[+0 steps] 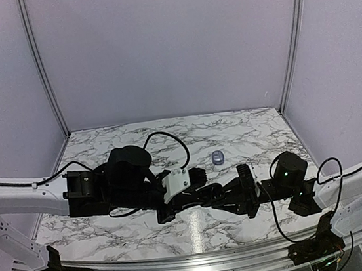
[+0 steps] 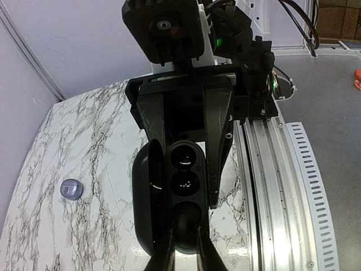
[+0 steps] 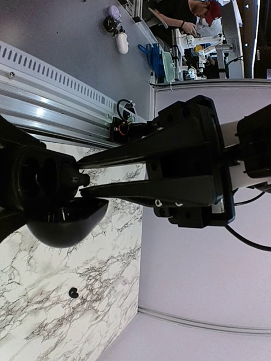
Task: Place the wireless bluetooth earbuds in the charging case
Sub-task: Adjust the left earbud in the left side groove of the charging case.
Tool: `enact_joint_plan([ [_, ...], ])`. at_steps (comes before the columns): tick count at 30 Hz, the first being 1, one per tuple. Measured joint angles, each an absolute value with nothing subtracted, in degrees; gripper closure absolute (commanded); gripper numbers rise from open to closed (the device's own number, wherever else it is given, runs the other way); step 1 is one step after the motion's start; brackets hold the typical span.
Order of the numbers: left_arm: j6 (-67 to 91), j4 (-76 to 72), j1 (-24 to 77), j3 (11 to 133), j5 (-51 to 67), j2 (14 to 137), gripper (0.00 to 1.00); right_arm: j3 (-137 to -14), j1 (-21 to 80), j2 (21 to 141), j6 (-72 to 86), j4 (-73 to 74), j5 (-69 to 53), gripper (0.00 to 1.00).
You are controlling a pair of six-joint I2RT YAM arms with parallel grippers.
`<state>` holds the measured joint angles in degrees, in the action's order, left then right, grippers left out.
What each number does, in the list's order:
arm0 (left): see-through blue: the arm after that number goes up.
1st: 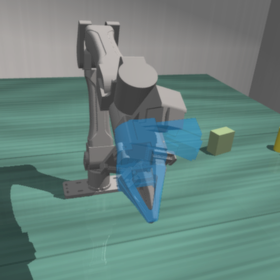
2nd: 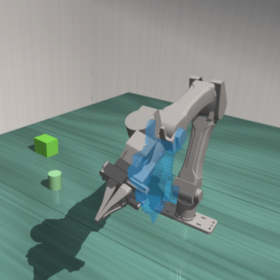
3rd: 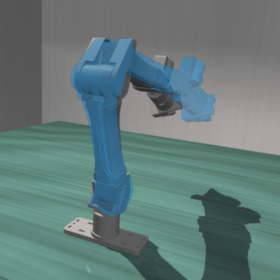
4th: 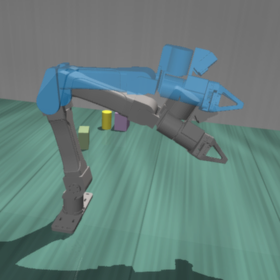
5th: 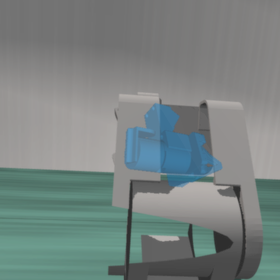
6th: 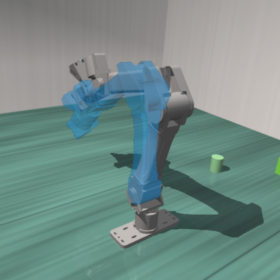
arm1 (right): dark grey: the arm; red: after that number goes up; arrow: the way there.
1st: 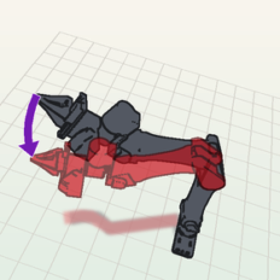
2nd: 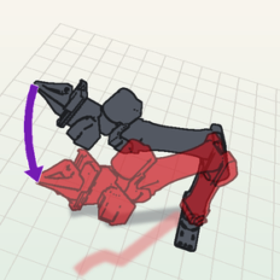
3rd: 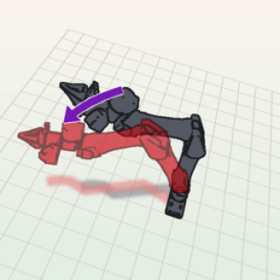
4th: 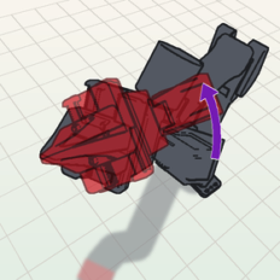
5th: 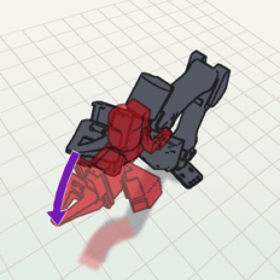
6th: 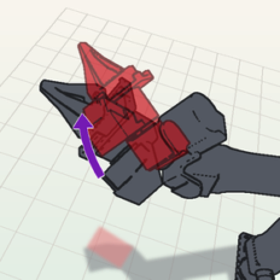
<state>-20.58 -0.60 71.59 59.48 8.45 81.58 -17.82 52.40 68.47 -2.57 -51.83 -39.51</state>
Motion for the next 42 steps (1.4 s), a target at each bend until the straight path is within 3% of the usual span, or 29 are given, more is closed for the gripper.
enact_joint_plan([
  [9, -20.27, 0.86, 71.59, 61.52, 8.47, 82.76, 1.0, -17.82, 52.34, 68.69, -2.59, -51.86, -39.48, 1.0],
  [23, -20.4, 9.74, 71.42, 67.42, 8.47, 87.64, 1.0, -17.52, 51.79, 68.69, -2.63, -47.03, -39.31, 1.0],
  [42, -20.38, 9.82, 71.61, 66.65, 6.83, 84.93, 0.73, -16.97, 51.79, 68.69, -2.11, -51.7, -38.46, 1.0],
])
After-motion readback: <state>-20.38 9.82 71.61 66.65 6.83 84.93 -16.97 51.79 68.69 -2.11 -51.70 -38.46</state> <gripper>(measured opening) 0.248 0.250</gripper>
